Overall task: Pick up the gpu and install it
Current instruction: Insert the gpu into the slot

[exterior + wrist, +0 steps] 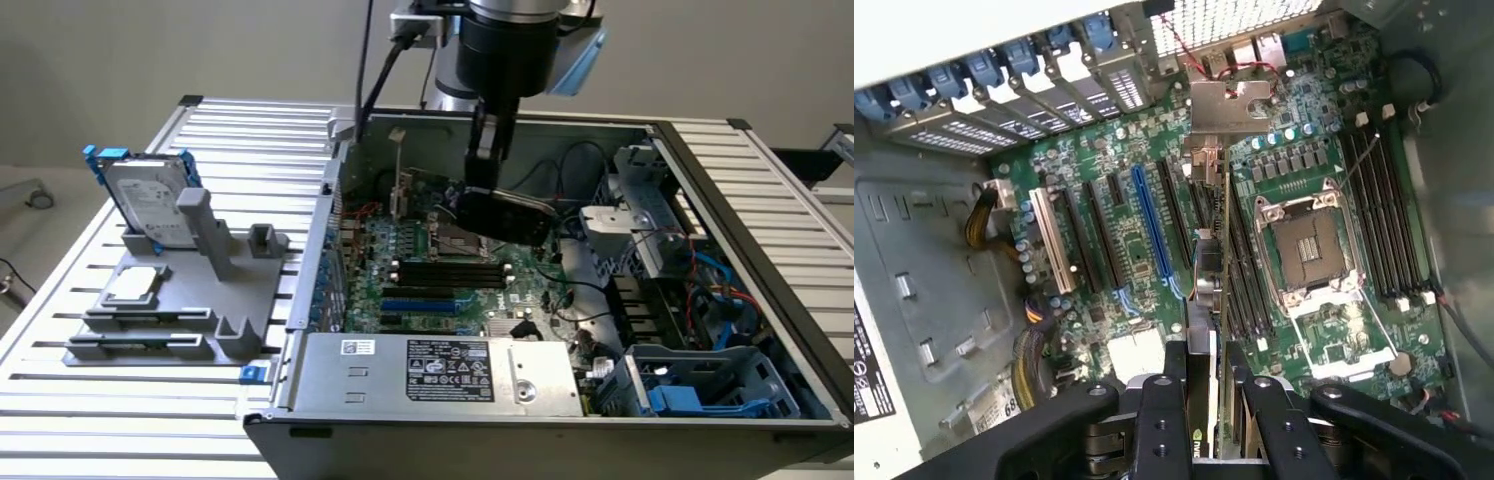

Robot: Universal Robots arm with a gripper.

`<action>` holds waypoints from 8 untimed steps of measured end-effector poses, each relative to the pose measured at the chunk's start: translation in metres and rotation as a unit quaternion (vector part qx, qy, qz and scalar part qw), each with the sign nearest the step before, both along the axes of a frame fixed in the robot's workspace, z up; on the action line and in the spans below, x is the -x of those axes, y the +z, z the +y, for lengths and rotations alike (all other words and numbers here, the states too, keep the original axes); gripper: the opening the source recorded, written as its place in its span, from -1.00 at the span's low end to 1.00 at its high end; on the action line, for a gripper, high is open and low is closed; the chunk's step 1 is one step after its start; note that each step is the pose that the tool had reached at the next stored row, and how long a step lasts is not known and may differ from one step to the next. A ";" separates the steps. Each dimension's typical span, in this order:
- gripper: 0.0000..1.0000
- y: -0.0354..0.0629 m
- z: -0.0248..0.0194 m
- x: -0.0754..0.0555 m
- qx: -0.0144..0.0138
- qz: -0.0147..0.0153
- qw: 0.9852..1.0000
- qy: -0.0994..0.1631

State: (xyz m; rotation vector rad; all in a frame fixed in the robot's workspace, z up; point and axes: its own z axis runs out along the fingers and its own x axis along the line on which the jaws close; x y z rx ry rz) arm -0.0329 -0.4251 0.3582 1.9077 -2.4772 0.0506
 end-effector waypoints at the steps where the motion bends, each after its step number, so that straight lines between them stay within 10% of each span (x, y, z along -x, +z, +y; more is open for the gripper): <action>1: -0.47 -0.0001 0.0000 0.000 0.000 0.000 1.000 0.009; 8: -0.47 -0.0009 0.0000 0.000 0.000 0.000 0.997 0.072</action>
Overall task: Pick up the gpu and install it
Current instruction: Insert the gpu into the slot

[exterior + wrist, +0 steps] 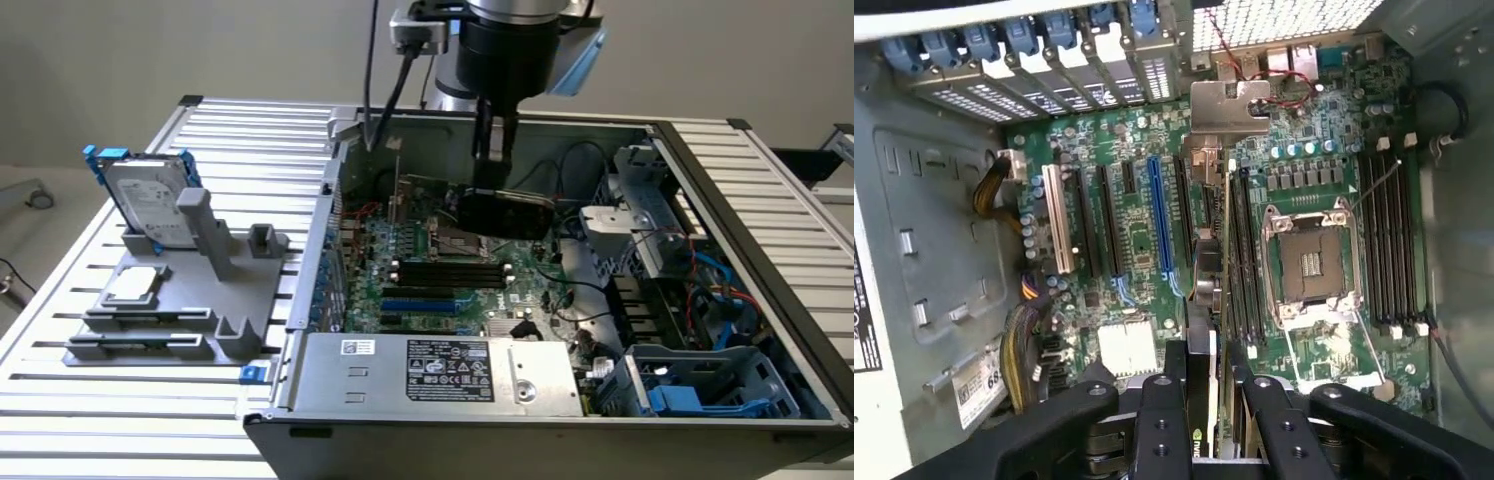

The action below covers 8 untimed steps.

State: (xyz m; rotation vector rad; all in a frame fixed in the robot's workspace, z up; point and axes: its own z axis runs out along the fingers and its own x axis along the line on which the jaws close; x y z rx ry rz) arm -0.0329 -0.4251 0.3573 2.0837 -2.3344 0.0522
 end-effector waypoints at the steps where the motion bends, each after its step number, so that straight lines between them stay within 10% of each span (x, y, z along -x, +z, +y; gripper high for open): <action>1: -0.47 -0.0001 0.0000 0.000 0.000 0.000 1.000 0.009; 8: -0.47 -0.0052 -0.0071 0.000 -0.002 0.000 0.999 0.041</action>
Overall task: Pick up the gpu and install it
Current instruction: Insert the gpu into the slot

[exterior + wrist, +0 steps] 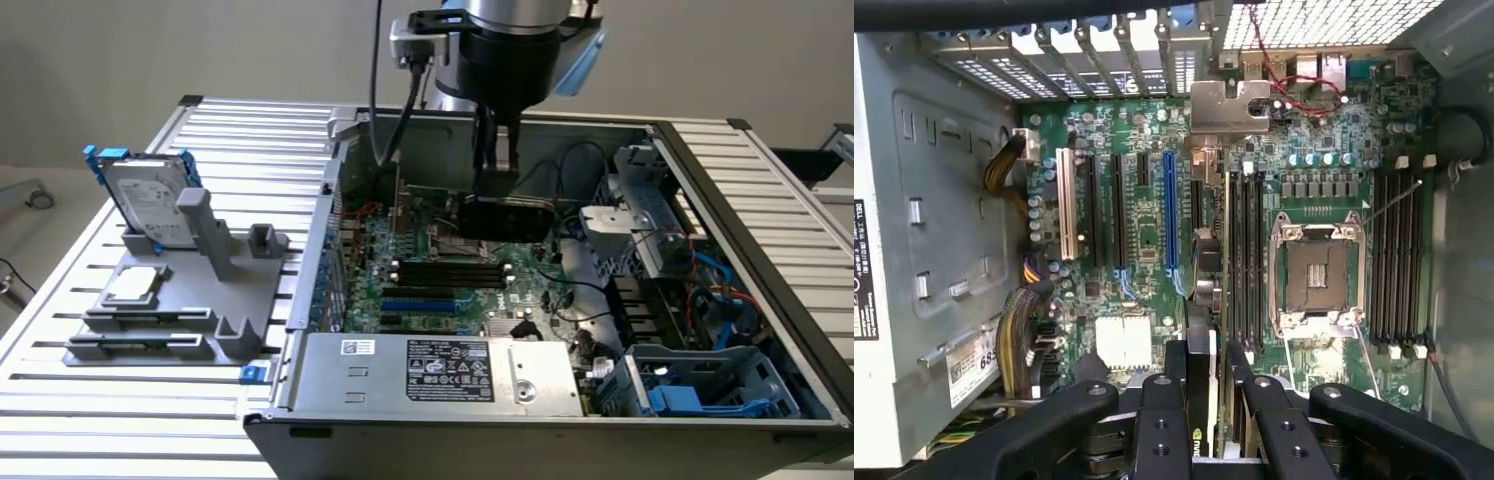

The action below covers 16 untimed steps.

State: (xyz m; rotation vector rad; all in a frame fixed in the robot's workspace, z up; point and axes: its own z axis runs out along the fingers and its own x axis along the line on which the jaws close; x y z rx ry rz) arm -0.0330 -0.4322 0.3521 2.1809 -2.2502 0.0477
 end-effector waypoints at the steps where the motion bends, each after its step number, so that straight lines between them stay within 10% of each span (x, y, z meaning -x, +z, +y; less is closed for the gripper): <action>1: -0.47 -0.0013 -0.0023 0.000 -0.001 0.000 1.000 0.002; 16: -0.47 -0.0266 -0.0222 0.020 -0.007 0.000 1.000 0.014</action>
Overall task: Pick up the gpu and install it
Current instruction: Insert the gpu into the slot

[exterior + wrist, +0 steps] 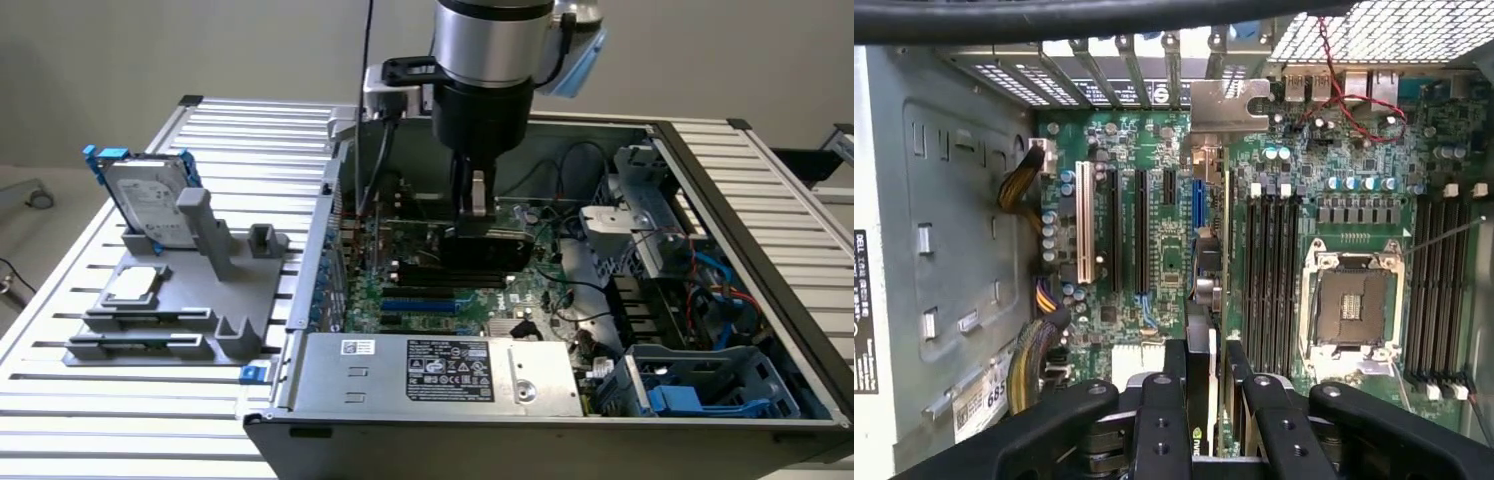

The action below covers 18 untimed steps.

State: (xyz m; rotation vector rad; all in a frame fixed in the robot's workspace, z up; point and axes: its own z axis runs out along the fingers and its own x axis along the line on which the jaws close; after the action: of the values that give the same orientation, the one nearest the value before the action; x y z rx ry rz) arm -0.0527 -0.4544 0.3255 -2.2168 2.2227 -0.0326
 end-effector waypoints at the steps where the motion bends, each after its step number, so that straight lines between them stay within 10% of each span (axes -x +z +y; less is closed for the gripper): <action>1: -0.47 -0.0018 -0.0010 0.002 0.000 0.000 1.000 0.000; 10: -0.47 -0.0179 -0.0060 0.023 -0.001 -0.001 1.000 0.004; 18: -0.47 -0.0208 -0.0060 0.036 -0.003 -0.019 1.000 0.008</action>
State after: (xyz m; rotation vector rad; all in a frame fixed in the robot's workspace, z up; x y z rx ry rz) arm -0.0889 -0.4605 0.3047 -2.2119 2.1814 -0.0670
